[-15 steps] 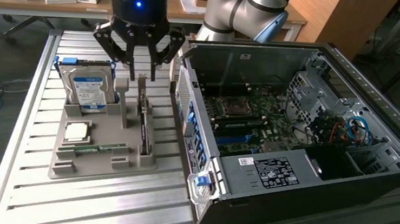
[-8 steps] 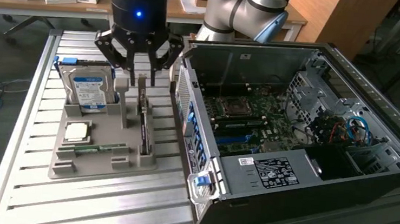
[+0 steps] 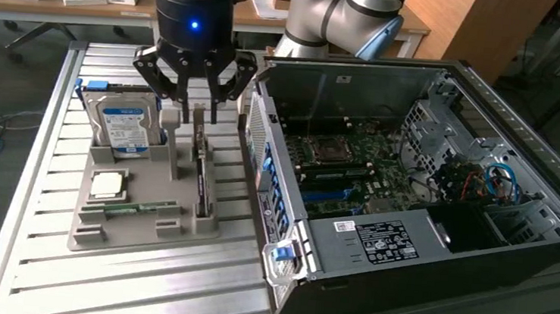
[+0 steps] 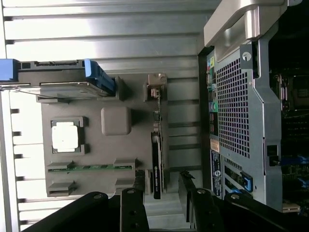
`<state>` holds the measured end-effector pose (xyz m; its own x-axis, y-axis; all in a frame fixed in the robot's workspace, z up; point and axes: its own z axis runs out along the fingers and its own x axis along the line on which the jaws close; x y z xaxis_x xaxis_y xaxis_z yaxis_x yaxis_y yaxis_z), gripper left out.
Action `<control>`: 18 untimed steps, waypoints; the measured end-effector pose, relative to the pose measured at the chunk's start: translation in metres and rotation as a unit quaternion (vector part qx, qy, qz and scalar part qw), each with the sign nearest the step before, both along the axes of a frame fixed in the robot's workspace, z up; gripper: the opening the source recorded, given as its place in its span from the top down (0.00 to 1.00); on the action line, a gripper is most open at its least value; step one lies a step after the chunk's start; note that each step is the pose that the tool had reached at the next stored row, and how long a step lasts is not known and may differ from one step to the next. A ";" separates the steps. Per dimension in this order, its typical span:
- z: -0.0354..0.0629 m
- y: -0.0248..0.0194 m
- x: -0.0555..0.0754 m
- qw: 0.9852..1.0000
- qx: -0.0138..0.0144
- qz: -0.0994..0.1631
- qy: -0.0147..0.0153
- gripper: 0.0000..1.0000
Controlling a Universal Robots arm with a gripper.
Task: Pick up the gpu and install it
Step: 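Pick up the gpu and move the gpu toward the slot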
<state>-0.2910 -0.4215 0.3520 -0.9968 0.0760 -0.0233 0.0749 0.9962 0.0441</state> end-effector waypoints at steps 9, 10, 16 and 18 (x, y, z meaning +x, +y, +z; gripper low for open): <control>-0.0101 0.0000 0.000 1.000 0.000 0.000 0.000 0.58; -0.0111 0.0000 0.000 1.000 0.000 0.000 0.000 0.58; -0.0180 0.0000 0.000 1.000 0.000 0.000 0.000 0.58; -0.0196 0.0000 0.000 1.000 0.000 0.000 0.000 0.58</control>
